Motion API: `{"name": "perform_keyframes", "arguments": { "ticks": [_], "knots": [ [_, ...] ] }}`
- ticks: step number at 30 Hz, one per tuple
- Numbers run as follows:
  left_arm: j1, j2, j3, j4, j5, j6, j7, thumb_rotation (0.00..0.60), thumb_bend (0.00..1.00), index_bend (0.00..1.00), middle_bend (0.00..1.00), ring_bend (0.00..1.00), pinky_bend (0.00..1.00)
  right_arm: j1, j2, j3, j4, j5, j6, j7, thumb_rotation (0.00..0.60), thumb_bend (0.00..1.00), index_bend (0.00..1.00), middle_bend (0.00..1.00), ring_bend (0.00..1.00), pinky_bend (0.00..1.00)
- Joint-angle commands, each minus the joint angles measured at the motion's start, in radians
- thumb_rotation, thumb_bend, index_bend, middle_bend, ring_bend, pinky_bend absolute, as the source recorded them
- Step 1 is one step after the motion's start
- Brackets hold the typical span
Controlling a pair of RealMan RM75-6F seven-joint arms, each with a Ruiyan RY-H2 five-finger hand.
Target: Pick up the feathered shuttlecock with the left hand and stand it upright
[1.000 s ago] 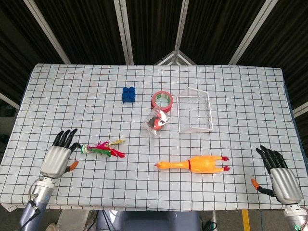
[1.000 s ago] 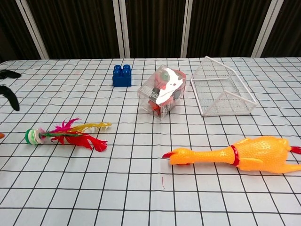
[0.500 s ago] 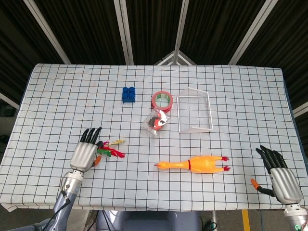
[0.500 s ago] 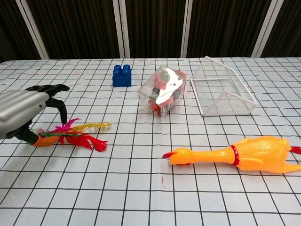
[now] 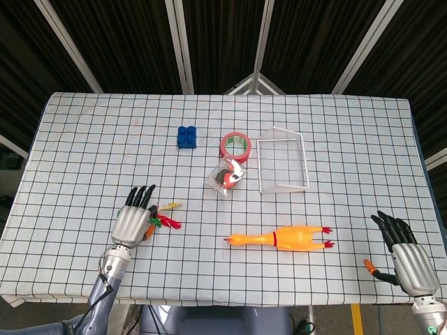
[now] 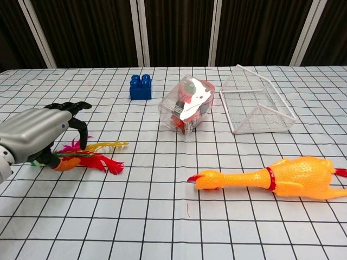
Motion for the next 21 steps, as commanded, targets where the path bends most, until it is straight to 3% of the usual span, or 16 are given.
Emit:
{"name": "perform_keyframes", "arguments": {
  "ticks": [1, 8, 17, 21],
  "knots": [
    [-0.003, -0.006, -0.001, 0.002, -0.011, 0.000, 0.000, 0.600, 0.46, 0.52, 0.00, 0.00, 0.00, 0.000, 0.000, 0.000, 0.000, 0.000, -0.001, 0.000, 0.600, 0.34, 0.00, 0.00, 0.00, 0.00],
    [-0.008, -0.019, 0.004, 0.008, -0.026, 0.003, 0.000, 0.600, 0.57, 0.58, 0.00, 0.00, 0.00, 0.000, 0.000, 0.001, 0.001, 0.003, -0.001, 0.000, 0.600, 0.34, 0.00, 0.00, 0.00, 0.00],
    [-0.003, 0.010, 0.003, -0.024, 0.003, 0.040, -0.033, 0.600, 0.58, 0.59, 0.01, 0.00, 0.00, 0.000, 0.001, 0.001, 0.001, 0.001, 0.001, 0.002, 0.600, 0.34, 0.00, 0.00, 0.00, 0.00],
    [0.007, 0.060, -0.020, -0.106, 0.056, 0.095, -0.110, 0.600, 0.58, 0.59, 0.01, 0.00, 0.00, 0.000, 0.001, 0.000, 0.000, 0.001, 0.000, -0.001, 0.600, 0.34, 0.00, 0.00, 0.00, 0.00]
  ]
}}
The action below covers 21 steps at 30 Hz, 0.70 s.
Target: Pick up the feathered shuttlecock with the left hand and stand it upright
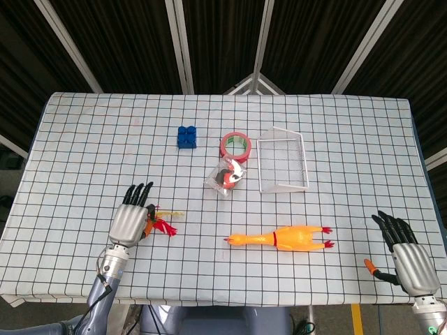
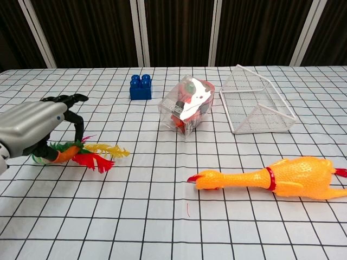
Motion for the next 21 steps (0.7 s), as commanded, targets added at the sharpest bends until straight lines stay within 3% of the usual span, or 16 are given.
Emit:
{"name": "perform_keyframes", "arguments": {
  "ticks": [1, 11, 21],
  "knots": [
    [0.013, 0.053, -0.024, -0.081, 0.051, 0.054, -0.091, 0.600, 0.58, 0.59, 0.01, 0.00, 0.00, -0.002, 0.000, -0.001, -0.002, -0.001, 0.002, -0.004, 0.600, 0.34, 0.00, 0.00, 0.00, 0.00],
    [0.021, 0.118, -0.045, -0.133, 0.069, 0.082, -0.203, 0.600, 0.57, 0.59, 0.01, 0.00, 0.00, -0.001, -0.002, -0.001, -0.004, 0.002, -0.001, -0.012, 0.600, 0.34, 0.00, 0.00, 0.00, 0.00],
    [0.024, 0.114, -0.036, -0.084, 0.029, 0.064, -0.252, 0.600, 0.57, 0.59, 0.01, 0.00, 0.00, -0.002, -0.002, -0.001, -0.004, 0.004, -0.001, -0.015, 0.600, 0.34, 0.00, 0.00, 0.00, 0.00]
  ]
}}
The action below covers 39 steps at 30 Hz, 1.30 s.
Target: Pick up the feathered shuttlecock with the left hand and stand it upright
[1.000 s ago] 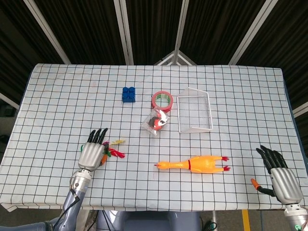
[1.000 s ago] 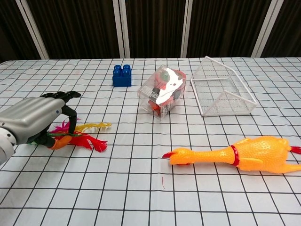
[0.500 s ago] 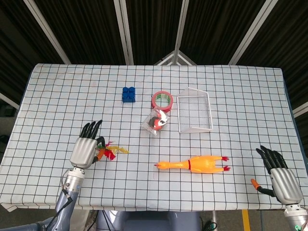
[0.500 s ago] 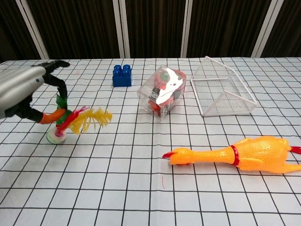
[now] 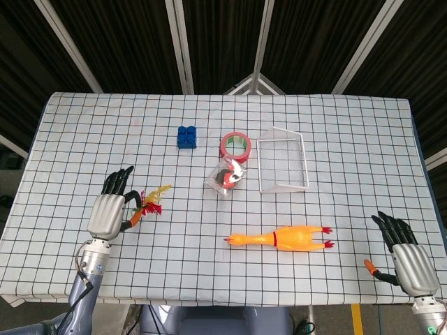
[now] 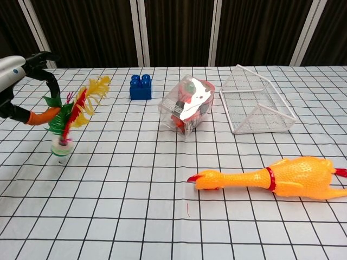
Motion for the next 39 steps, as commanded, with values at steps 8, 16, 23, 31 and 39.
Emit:
{"name": "perform_keyframes", "arguments": {
  "ticks": [8, 16, 23, 31, 39],
  "knots": [
    [0.000, 0.006, 0.006, 0.021, -0.008, -0.001, -0.028, 0.600, 0.57, 0.58, 0.01, 0.00, 0.00, 0.000, 0.000, 0.000, 0.001, 0.000, -0.001, 0.001, 0.600, 0.34, 0.00, 0.00, 0.00, 0.00],
    [0.000, 0.016, 0.022, 0.016, -0.010, -0.011, -0.032, 0.600, 0.54, 0.57, 0.01, 0.00, 0.00, 0.000, 0.000, -0.001, 0.000, 0.001, -0.002, 0.000, 0.600, 0.34, 0.00, 0.00, 0.00, 0.00],
    [0.007, 0.041, 0.042, 0.012, -0.018, -0.025, -0.038, 0.600, 0.33, 0.46, 0.00, 0.00, 0.00, -0.001, 0.000, -0.001, 0.000, 0.001, -0.001, 0.000, 0.600, 0.34, 0.00, 0.00, 0.00, 0.00],
    [0.048, 0.128, 0.058, -0.059, 0.032, 0.026, -0.125, 0.600, 0.20, 0.13, 0.00, 0.00, 0.00, -0.001, 0.001, -0.001, 0.001, 0.000, -0.001, 0.001, 0.600, 0.34, 0.00, 0.00, 0.00, 0.00],
    [0.145, 0.312, 0.131, -0.141, 0.127, 0.125, -0.197, 0.600, 0.18, 0.04, 0.00, 0.00, 0.00, -0.001, 0.000, -0.001, 0.004, -0.002, 0.000, -0.003, 0.600, 0.34, 0.00, 0.00, 0.00, 0.00]
  ]
}}
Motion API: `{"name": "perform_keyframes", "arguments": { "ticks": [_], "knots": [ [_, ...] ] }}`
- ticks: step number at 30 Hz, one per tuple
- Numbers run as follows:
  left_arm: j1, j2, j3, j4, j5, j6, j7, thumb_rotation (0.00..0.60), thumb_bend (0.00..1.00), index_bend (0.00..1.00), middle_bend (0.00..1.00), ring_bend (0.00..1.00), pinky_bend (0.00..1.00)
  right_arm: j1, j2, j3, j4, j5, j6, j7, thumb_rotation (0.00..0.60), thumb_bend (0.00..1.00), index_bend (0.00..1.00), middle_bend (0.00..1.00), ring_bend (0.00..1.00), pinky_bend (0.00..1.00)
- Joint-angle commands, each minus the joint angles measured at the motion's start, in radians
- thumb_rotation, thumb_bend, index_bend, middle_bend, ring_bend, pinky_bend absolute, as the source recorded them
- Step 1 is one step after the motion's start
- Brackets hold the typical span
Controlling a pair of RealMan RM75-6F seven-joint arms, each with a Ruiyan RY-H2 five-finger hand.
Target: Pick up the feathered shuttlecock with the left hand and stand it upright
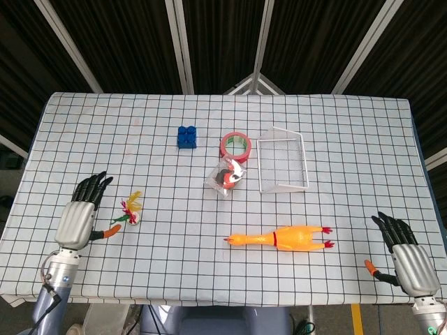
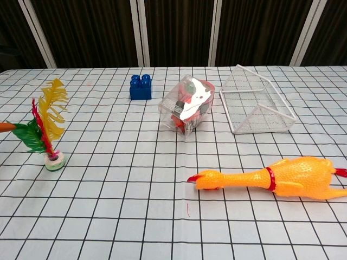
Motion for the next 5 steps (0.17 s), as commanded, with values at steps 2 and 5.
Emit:
{"name": "perform_keyframes", "arguments": {
  "ticks": [2, 5],
  "knots": [
    [0.082, 0.117, 0.068, -0.007, 0.086, 0.092, -0.025, 0.600, 0.18, 0.02, 0.00, 0.00, 0.00, 0.000, -0.001, 0.000, 0.001, 0.001, -0.001, -0.002, 0.600, 0.34, 0.00, 0.00, 0.00, 0.00],
    [0.162, 0.172, 0.128, 0.080, 0.135, 0.178, -0.043, 0.600, 0.17, 0.00, 0.00, 0.00, 0.00, 0.000, -0.003, 0.000, 0.000, -0.002, 0.002, -0.007, 0.600, 0.34, 0.00, 0.00, 0.00, 0.00]
  ]
}}
